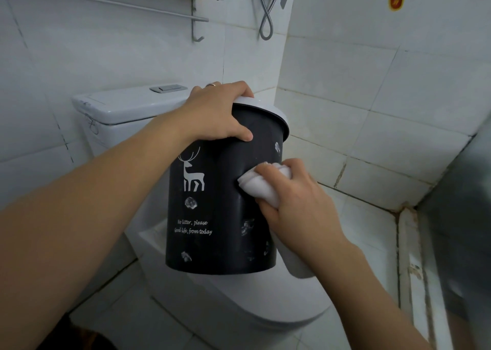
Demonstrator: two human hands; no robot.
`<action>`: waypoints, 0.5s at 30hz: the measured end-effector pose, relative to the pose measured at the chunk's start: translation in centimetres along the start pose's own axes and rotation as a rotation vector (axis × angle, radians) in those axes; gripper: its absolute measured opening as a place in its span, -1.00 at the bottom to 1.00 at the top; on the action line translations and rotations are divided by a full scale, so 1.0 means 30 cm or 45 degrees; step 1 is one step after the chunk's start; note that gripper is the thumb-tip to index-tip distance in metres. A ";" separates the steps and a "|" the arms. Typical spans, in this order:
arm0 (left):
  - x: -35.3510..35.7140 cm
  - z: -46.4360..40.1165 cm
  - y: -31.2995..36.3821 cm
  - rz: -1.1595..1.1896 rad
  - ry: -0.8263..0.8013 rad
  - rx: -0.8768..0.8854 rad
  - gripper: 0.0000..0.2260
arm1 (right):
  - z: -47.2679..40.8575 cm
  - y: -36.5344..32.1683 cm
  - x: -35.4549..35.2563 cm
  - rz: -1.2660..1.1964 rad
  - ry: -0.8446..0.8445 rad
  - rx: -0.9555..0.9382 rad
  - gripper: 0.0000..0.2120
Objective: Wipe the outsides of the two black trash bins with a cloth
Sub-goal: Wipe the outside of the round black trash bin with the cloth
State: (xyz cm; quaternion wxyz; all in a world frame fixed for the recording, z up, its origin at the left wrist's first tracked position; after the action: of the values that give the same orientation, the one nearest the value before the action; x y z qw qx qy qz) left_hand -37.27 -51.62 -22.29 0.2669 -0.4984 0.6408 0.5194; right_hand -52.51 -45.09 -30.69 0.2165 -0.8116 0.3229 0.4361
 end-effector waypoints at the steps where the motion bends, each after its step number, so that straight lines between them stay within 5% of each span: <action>1: 0.002 -0.003 -0.002 -0.007 0.001 -0.004 -0.42 | -0.008 0.004 0.002 0.001 0.005 0.010 -0.70; 15: 0.013 0.005 -0.002 -0.081 0.033 0.069 -0.35 | 0.091 0.063 -0.027 -0.127 0.053 0.038 -0.64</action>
State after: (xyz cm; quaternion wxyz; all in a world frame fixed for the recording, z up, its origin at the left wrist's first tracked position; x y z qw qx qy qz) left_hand -37.38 -51.62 -22.68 0.2883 -0.5177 0.6419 0.4866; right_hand -55.72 -44.42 -31.58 0.2433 -0.8323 0.2927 0.4030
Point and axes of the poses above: each hand's wrist, its own z-axis away from the middle knuckle, its own x-axis out of the palm, y = z × x, the point moved 10 cm from there along -z, towards the middle knuckle, and after that the axes turned 11 degrees about -x, right-handed, at the moved point
